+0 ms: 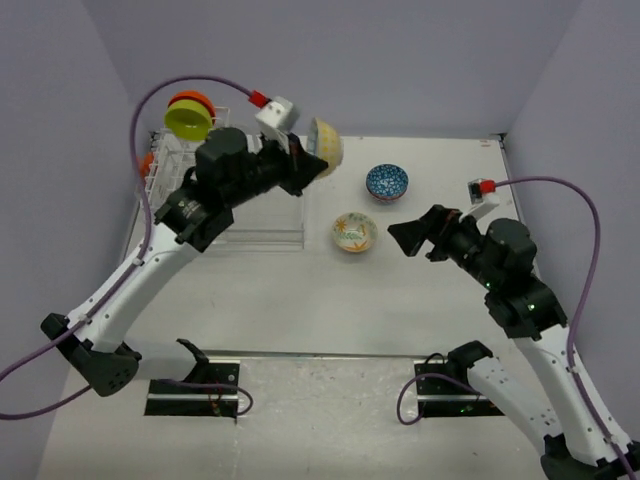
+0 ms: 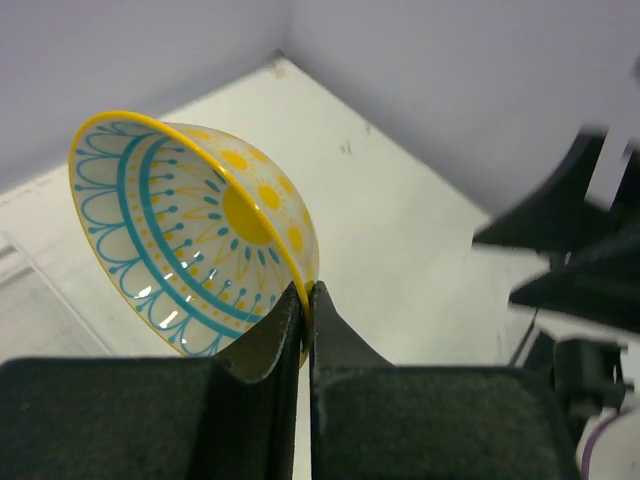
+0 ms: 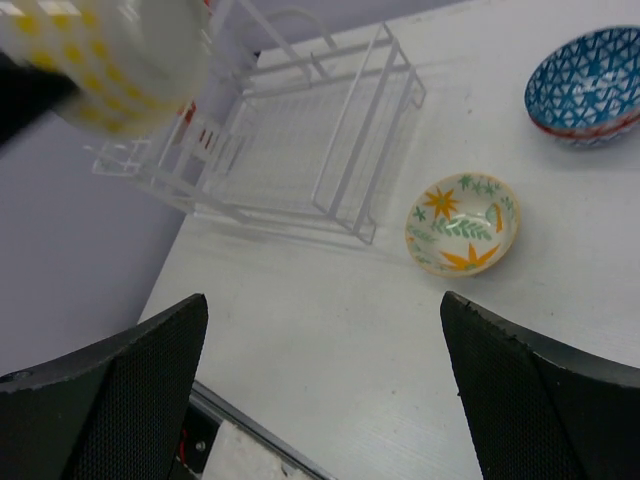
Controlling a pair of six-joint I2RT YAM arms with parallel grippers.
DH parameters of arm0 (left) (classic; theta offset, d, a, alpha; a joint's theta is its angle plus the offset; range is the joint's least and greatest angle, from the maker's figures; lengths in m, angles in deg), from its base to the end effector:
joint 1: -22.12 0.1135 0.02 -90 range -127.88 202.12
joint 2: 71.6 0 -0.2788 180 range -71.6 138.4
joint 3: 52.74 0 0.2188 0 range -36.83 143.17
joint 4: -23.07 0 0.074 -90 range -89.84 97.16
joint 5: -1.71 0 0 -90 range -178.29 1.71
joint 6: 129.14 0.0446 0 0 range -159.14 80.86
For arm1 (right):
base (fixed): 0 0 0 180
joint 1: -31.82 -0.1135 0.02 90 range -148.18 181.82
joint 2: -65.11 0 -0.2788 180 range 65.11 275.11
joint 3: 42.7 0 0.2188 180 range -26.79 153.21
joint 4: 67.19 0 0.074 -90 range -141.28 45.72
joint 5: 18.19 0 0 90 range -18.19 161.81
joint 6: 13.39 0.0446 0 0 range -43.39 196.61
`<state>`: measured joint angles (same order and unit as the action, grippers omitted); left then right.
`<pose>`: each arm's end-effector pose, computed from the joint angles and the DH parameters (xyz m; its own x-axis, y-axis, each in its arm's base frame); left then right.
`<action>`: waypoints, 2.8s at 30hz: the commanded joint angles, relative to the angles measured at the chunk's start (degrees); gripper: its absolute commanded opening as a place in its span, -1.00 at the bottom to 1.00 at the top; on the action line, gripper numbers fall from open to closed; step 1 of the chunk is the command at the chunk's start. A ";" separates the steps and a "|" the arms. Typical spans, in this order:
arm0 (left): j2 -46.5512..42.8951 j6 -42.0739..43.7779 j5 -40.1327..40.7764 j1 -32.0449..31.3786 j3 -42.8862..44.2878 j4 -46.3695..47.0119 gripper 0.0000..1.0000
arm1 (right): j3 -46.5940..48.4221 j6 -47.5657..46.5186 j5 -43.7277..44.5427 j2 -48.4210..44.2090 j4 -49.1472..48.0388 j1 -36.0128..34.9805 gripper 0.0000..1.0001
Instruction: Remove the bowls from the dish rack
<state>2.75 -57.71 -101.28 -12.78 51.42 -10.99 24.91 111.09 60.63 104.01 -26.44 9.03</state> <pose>0.2008 -0.1523 0.4820 -0.2937 -0.1735 -0.9400 0.6834 0.6495 -0.3334 0.0981 0.0506 0.3691 -0.4726 0.4038 -0.7833 -0.3485 0.7307 0.5870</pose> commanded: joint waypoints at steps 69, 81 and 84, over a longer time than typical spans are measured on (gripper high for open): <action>-30.65 -4.46 65.20 -13.00 -23.20 -14.10 1.00 | 10.44 -2.40 9.88 45.65 -13.84 1.16 -1.00; -34.36 -0.95 63.18 -12.92 -31.20 -9.10 1.00 | 9.74 -1.78 4.50 53.48 -15.43 2.04 -0.91; -34.09 -0.33 62.57 -13.00 -31.91 -8.13 1.00 | 9.38 -1.87 3.53 54.27 -15.79 2.22 -0.86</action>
<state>-31.17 -59.00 -38.92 -25.89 19.86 -22.56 34.14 108.14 66.66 158.61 -37.22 10.91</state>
